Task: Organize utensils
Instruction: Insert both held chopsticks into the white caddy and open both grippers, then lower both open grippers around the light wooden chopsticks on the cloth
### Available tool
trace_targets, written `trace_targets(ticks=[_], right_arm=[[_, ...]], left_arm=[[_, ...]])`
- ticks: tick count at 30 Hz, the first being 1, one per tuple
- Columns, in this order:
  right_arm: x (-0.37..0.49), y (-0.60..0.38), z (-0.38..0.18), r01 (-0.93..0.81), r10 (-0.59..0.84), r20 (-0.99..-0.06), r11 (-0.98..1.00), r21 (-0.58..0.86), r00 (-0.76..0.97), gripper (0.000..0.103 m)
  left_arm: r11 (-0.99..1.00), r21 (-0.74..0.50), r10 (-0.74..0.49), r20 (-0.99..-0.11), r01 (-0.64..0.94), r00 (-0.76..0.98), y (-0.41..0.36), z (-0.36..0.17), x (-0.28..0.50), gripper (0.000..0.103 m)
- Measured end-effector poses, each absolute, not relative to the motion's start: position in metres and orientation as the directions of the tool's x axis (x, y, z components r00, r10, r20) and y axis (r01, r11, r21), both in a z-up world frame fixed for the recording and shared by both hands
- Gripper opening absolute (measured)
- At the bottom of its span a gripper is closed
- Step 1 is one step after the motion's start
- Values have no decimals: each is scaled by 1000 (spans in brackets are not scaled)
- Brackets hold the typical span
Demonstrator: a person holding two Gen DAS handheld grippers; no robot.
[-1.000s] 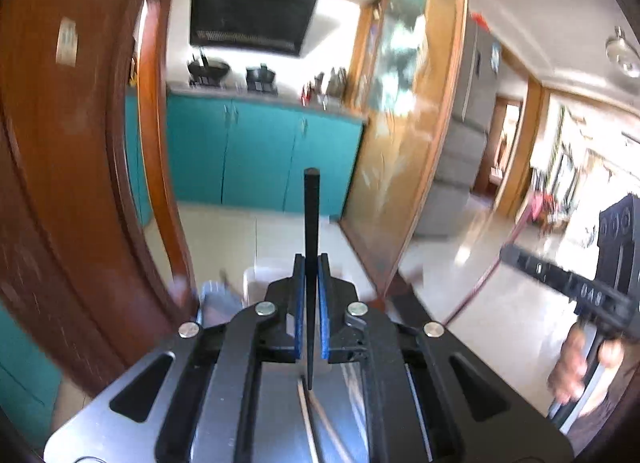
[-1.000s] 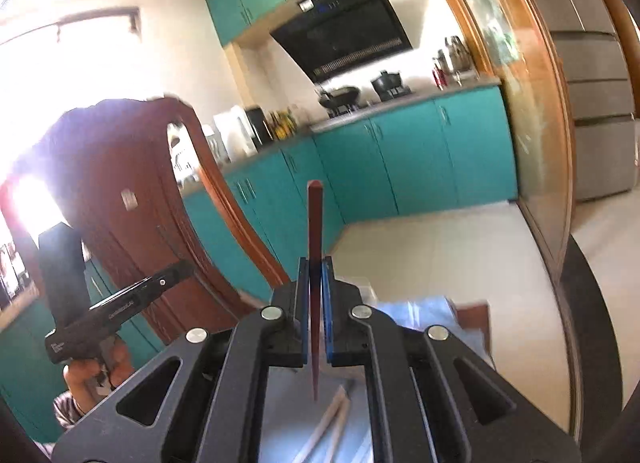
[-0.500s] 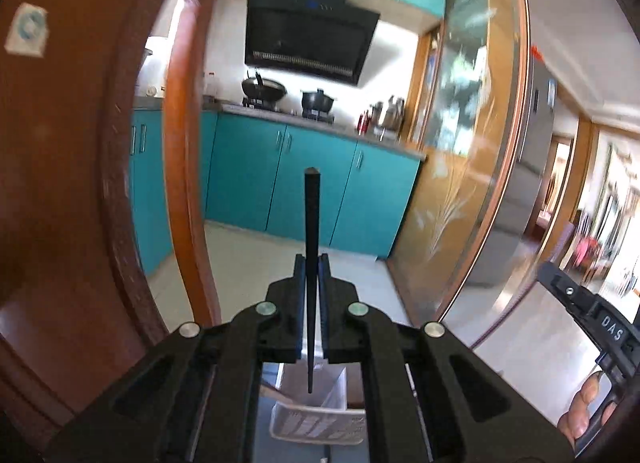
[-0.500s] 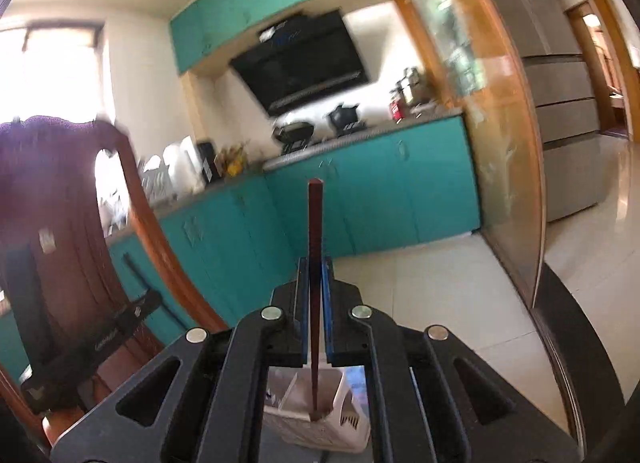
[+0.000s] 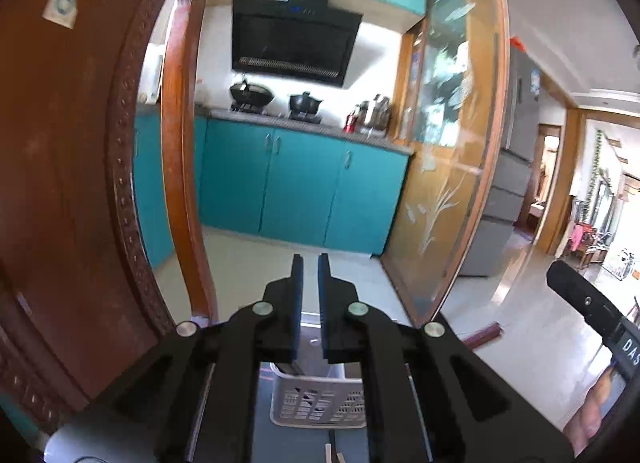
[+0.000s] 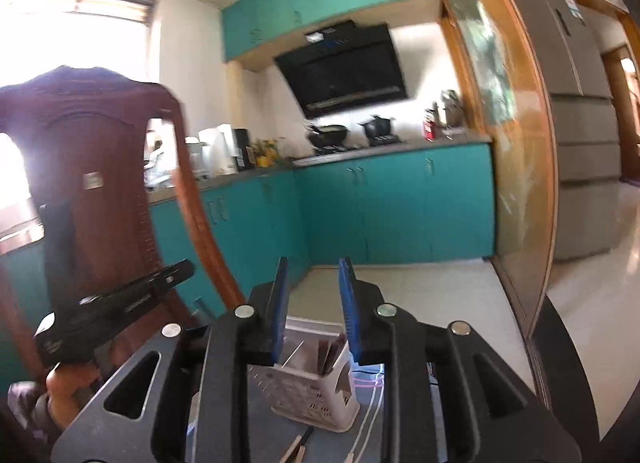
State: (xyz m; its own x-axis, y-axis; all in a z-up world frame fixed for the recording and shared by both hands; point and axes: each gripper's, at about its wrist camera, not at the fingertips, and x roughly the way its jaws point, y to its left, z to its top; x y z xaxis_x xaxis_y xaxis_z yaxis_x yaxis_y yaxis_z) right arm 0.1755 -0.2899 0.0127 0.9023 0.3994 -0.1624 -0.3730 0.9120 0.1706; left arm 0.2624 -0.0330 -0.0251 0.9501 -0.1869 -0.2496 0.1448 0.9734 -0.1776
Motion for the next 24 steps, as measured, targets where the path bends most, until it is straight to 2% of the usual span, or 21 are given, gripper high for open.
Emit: trace_targets(ticks=[2, 4, 6, 7, 8, 9, 12, 14, 17, 19, 21, 24], right_arm=[[165, -295, -1, -421, 448, -191, 891, 166, 873, 25], [163, -299, -19, -448, 479, -258, 877, 173, 839, 25], [178, -294, -50, -412, 444, -434, 895, 172, 784, 25], [185, -291, -63, -385, 410, -501, 909, 158, 762, 25], [200, -284, -89, -333, 333, -627, 935, 123, 704, 25], [209, -280, -107, -302, 284, -700, 948, 101, 656, 25], [227, -271, -155, -247, 224, -836, 963, 110, 500, 25], [230, -266, -169, -237, 205, -866, 966, 103, 457, 25], [233, -263, -174, -219, 172, -879, 972, 79, 445, 25], [235, -265, -177, -202, 179, -883, 974, 98, 435, 25], [240, -268, -178, -191, 177, -885, 976, 102, 430, 25], [237, -265, -179, -192, 174, -887, 976, 98, 429, 25]], left_arm=[[974, -156, -201, -238, 167, 950, -35, -34, 244, 7], [970, -131, -231, -246, 204, 941, -38, -45, 231, 7], [967, -116, -253, -292, 229, 922, -43, -62, 226, 14], [966, -108, -259, -337, 236, 905, -46, -73, 225, 17], [965, -100, -262, -406, 242, 876, -50, -89, 229, 18], [965, -100, -260, -460, 242, 849, -53, -103, 232, 18], [966, -118, -252, -640, 232, 726, -62, -153, 248, 18], [967, -100, -235, -707, 234, 668, -71, -172, 256, 18], [971, 2, -143, -794, 238, 591, -89, -202, 264, 20], [968, -29, -162, -829, 250, 535, -93, -218, 268, 20], [962, -67, -194, -852, 267, 487, -94, -228, 269, 20], [962, -48, -181, -851, 270, 493, -97, -231, 269, 26]])
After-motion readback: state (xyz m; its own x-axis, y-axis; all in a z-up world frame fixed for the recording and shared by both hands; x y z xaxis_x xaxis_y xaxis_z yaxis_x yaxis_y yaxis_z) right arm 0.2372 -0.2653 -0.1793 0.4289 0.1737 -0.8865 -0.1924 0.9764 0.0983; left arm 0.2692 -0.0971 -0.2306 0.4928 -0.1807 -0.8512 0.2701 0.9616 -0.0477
